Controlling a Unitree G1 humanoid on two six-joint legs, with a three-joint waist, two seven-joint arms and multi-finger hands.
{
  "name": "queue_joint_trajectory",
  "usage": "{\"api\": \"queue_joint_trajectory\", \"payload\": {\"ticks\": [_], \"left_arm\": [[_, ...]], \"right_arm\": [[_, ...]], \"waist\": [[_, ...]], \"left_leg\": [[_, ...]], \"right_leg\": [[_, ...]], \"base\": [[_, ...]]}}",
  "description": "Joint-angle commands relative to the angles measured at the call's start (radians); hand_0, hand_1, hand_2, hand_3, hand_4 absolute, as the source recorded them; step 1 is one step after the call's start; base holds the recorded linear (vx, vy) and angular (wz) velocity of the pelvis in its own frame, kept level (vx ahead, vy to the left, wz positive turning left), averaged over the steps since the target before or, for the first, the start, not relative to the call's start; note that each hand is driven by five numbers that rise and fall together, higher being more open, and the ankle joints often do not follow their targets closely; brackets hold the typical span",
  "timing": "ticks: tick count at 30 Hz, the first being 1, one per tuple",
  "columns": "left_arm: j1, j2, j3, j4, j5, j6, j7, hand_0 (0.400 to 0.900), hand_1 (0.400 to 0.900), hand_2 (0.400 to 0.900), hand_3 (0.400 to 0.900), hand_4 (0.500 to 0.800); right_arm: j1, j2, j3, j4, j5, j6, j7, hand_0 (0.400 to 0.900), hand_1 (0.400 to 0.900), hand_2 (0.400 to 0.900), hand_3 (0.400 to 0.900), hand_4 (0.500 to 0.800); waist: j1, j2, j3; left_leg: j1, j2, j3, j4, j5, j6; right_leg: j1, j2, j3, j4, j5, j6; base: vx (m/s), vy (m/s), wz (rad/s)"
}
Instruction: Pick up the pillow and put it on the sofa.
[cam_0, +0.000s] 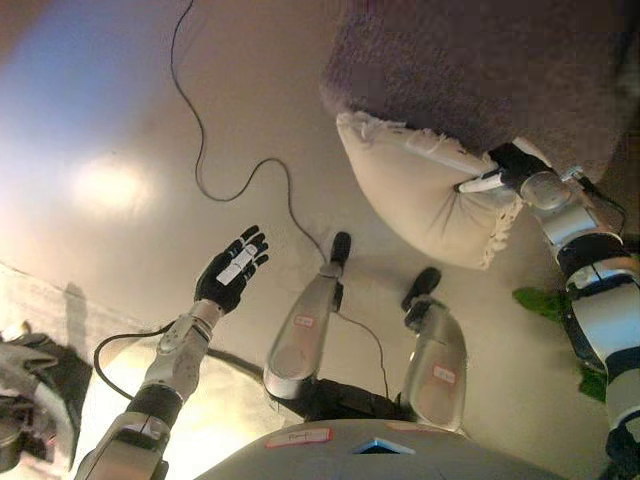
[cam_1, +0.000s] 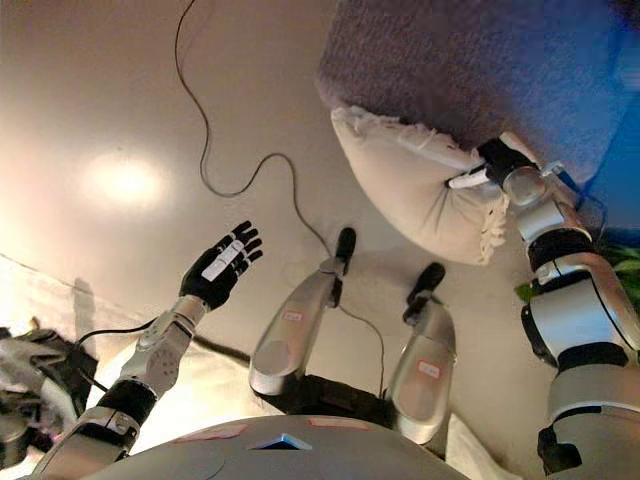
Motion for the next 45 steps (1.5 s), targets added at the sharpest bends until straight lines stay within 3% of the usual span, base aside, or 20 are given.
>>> {"api": "queue_joint_trajectory", "payload": {"ticks": [1, 5, 12, 20, 29, 40, 42, 44, 45], "left_arm": [[0.063, 0.022, 0.052, 0.026, 0.061, -0.012, 0.006, 0.900, 0.900, 0.900, 0.900, 0.800], [0.107, -0.003, 0.096, 0.085, 0.141, 0.007, 0.019, 0.900, 0.900, 0.900, 0.900, 0.800], [0.149, -0.049, 0.145, 0.195, 0.269, 0.024, 0.023, 0.900, 0.900, 0.900, 0.900, 0.800], [0.167, -0.051, 0.139, 0.274, 0.326, 0.017, 0.011, 0.900, 0.900, 0.900, 0.900, 0.800], [0.165, -0.018, 0.117, 0.271, 0.315, -0.002, -0.020, 0.900, 0.900, 0.900, 0.900, 0.800], [0.145, 0.001, 0.078, 0.216, 0.258, -0.029, -0.045, 0.900, 0.900, 0.900, 0.900, 0.800], [0.141, 0.005, 0.073, 0.200, 0.242, -0.027, -0.048, 0.900, 0.900, 0.900, 0.900, 0.800], [0.134, 0.007, 0.066, 0.189, 0.226, -0.030, -0.053, 0.900, 0.900, 0.900, 0.900, 0.800], [0.127, 0.002, 0.059, 0.186, 0.214, -0.033, -0.048, 0.900, 0.900, 0.900, 0.900, 0.800]], "right_arm": [[-0.035, -0.106, -0.054, -0.170, 0.068, -0.118, 0.074, 0.400, 0.400, 0.400, 0.400, 0.500], [0.071, -0.153, -0.095, -0.329, 0.068, -0.100, 0.198, 0.400, 0.400, 0.400, 0.400, 0.500], [0.085, -0.206, -0.166, -0.517, 0.214, -0.098, 0.436, 0.400, 0.400, 0.400, 0.400, 0.500], [-0.162, -0.261, -0.106, -0.376, 0.361, -0.119, 0.552, 0.400, 0.400, 0.400, 0.400, 0.500], [-0.439, -0.283, -0.004, -0.101, 0.415, -0.106, 0.512, 0.400, 0.400, 0.400, 0.400, 0.500], [-0.521, -0.262, 0.031, 0.052, 0.360, -0.055, 0.464, 0.400, 0.400, 0.400, 0.400, 0.500], [-0.528, -0.264, 0.037, 0.068, 0.353, -0.030, 0.439, 0.400, 0.400, 0.400, 0.400, 0.500], [-0.541, -0.269, 0.038, 0.103, 0.309, 0.027, 0.330, 0.400, 0.400, 0.400, 0.400, 0.500], [-0.554, -0.272, 0.038, 0.139, 0.269, 0.064, 0.221, 0.606, 0.606, 0.606, 0.606, 0.624]], "waist": [[-0.015, -0.082, -0.094], [-0.029, -0.140, -0.173], [-0.038, -0.189, -0.300], [-0.005, -0.202, -0.359], [0.059, -0.179, -0.337], [0.079, -0.118, -0.265], [0.078, -0.105, -0.253], [0.074, -0.091, -0.238], [0.070, -0.082, -0.232]], "left_leg": [[0.021, 0.027, 0.028, 0.018, -0.098, -0.045], [0.155, 0.044, 0.039, -0.078, -0.096, -0.055], [0.287, 0.059, 0.047, -0.179, -0.088, -0.065], [0.333, 0.061, 0.040, -0.225, -0.083, -0.080], [0.284, 0.056, -0.008, -0.248, -0.051, -0.090], [0.232, 0.050, -0.036, -0.262, -0.028, -0.089], [0.224, 0.050, -0.038, -0.263, -0.025, -0.089], [0.217, 0.050, -0.039, -0.263, -0.023, -0.089], [0.212, 0.050, -0.037, -0.266, -0.020, -0.089]], "right_leg": [[0.122, 0.016, -0.047, -0.105, -0.029, 0.032], [0.255, 0.043, -0.045, -0.209, -0.009, 0.045], [0.366, 0.069, -0.047, -0.302, 0.018, 0.057], [0.424, 0.075, -0.072, -0.380, 0.048, 0.069], [0.421, 0.072, -0.114, -0.412, 0.058, 0.074], [0.380, 0.061, -0.126, -0.420, 0.068, 0.074], [0.370, 0.058, -0.126, -0.419, 0.069, 0.073], [0.359, 0.055, -0.121, -0.418, 0.072, 0.072], [0.349, 0.053, -0.119, -0.417, 0.074, 0.072]], "base": [[0.22, -0.062, -0.02], [0.25, -0.050, -0.02], [0.21, -0.023, 0.03], [0.13, -0.015, 0.11], [0.00, -0.026, 0.24], [-0.07, -0.015, 0.05], [-0.07, -0.002, 0.05], [-0.09, -0.001, 0.04], [-0.11, 0.028, -0.06]]}}
